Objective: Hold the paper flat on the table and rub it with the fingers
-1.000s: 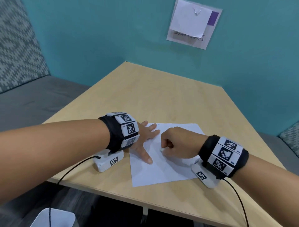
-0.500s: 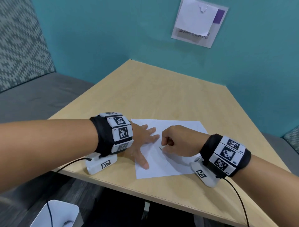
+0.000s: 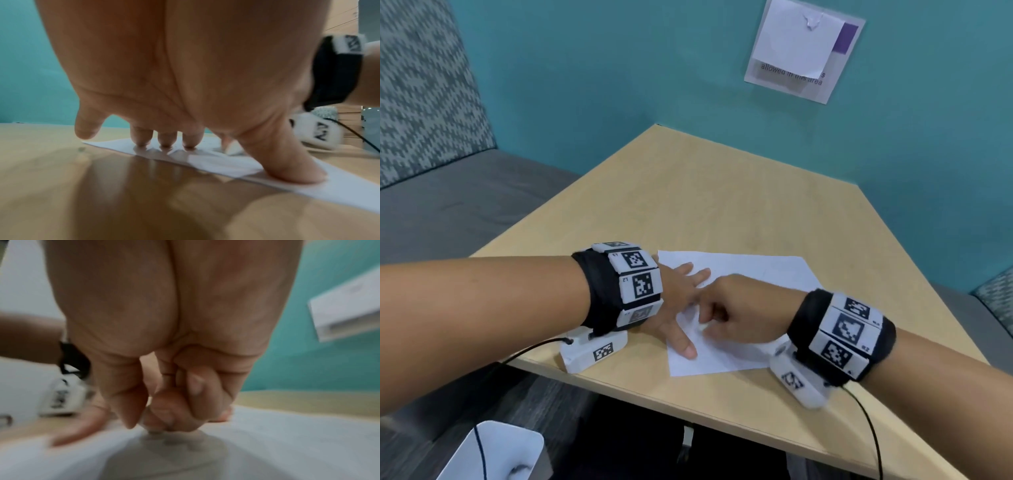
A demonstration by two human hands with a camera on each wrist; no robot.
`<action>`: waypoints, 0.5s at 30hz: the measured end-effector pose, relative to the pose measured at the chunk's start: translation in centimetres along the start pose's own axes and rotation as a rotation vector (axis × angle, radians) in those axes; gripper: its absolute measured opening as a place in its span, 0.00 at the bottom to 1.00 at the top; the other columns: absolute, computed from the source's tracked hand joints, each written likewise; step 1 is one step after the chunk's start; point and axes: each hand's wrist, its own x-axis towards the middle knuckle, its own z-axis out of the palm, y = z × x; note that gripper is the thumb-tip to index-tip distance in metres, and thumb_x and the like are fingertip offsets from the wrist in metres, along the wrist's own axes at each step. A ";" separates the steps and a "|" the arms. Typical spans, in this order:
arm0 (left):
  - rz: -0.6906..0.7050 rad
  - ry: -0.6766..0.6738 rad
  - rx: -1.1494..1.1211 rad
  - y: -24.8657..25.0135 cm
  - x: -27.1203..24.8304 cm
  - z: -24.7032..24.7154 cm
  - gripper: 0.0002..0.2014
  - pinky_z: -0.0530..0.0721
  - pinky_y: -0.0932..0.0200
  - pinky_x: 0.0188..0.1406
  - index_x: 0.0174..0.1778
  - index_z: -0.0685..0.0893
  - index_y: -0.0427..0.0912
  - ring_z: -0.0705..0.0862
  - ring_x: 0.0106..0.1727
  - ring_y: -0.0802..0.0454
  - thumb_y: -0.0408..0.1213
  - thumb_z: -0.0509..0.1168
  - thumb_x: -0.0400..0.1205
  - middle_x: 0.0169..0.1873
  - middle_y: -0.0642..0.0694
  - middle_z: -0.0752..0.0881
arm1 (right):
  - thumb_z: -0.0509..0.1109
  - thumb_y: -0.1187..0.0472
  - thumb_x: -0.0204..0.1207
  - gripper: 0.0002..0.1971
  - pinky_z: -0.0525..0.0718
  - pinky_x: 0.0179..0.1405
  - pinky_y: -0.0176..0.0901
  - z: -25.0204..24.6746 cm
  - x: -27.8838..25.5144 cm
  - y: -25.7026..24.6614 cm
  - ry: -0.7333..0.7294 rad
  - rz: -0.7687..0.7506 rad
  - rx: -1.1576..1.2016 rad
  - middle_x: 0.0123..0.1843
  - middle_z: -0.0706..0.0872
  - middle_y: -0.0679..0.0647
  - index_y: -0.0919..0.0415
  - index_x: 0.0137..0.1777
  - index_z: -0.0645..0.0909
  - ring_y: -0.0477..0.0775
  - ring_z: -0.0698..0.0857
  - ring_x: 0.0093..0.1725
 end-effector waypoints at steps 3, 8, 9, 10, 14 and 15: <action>-0.027 -0.008 0.043 0.1 0.4 0.1 0.52 0.45 0.17 0.76 0.84 0.38 0.70 0.37 0.88 0.44 0.75 0.64 0.71 0.87 0.55 0.33 | 0.69 0.62 0.75 0.03 0.71 0.36 0.38 -1.0 0.3 1.4 0.072 0.092 0.010 0.32 0.78 0.41 0.57 0.41 0.82 0.40 0.75 0.31; -0.007 -0.005 -0.011 0.0 0.1 -0.1 0.46 0.41 0.18 0.76 0.84 0.52 0.68 0.35 0.87 0.44 0.73 0.66 0.72 0.86 0.52 0.33 | 0.69 0.62 0.76 0.02 0.76 0.35 0.37 0.4 -0.5 -0.6 -0.054 -0.028 0.030 0.36 0.83 0.49 0.61 0.44 0.82 0.44 0.76 0.33; -0.014 -0.008 0.003 0.1 0.2 -0.1 0.47 0.42 0.18 0.77 0.85 0.50 0.68 0.36 0.87 0.45 0.73 0.65 0.72 0.86 0.52 0.33 | 0.69 0.62 0.76 0.02 0.74 0.36 0.35 0.0 -0.3 -0.2 -0.035 -0.012 0.016 0.35 0.81 0.44 0.57 0.43 0.80 0.41 0.76 0.32; -0.026 -0.011 0.024 0.2 0.3 -0.2 0.49 0.43 0.18 0.77 0.85 0.45 0.68 0.36 0.87 0.45 0.74 0.65 0.72 0.87 0.53 0.33 | 0.69 0.61 0.76 0.03 0.73 0.38 0.35 -0.5 0.0 0.5 -0.007 0.029 0.002 0.34 0.78 0.40 0.53 0.42 0.79 0.39 0.75 0.33; -0.042 -0.017 0.041 0.3 0.4 -0.2 0.52 0.44 0.19 0.77 0.86 0.41 0.66 0.37 0.88 0.44 0.74 0.65 0.72 0.87 0.52 0.33 | 0.69 0.61 0.76 0.03 0.71 0.34 0.35 -0.5 -0.2 0.6 0.022 0.058 -0.003 0.32 0.78 0.45 0.56 0.41 0.79 0.42 0.74 0.31; -0.037 -0.021 0.029 0.3 0.3 -0.3 0.52 0.43 0.19 0.77 0.86 0.43 0.64 0.36 0.88 0.45 0.74 0.65 0.72 0.86 0.52 0.33 | 0.68 0.62 0.76 0.04 0.70 0.30 0.34 0.2 -0.7 -0.2 -0.005 0.013 0.001 0.32 0.80 0.51 0.62 0.41 0.80 0.46 0.73 0.29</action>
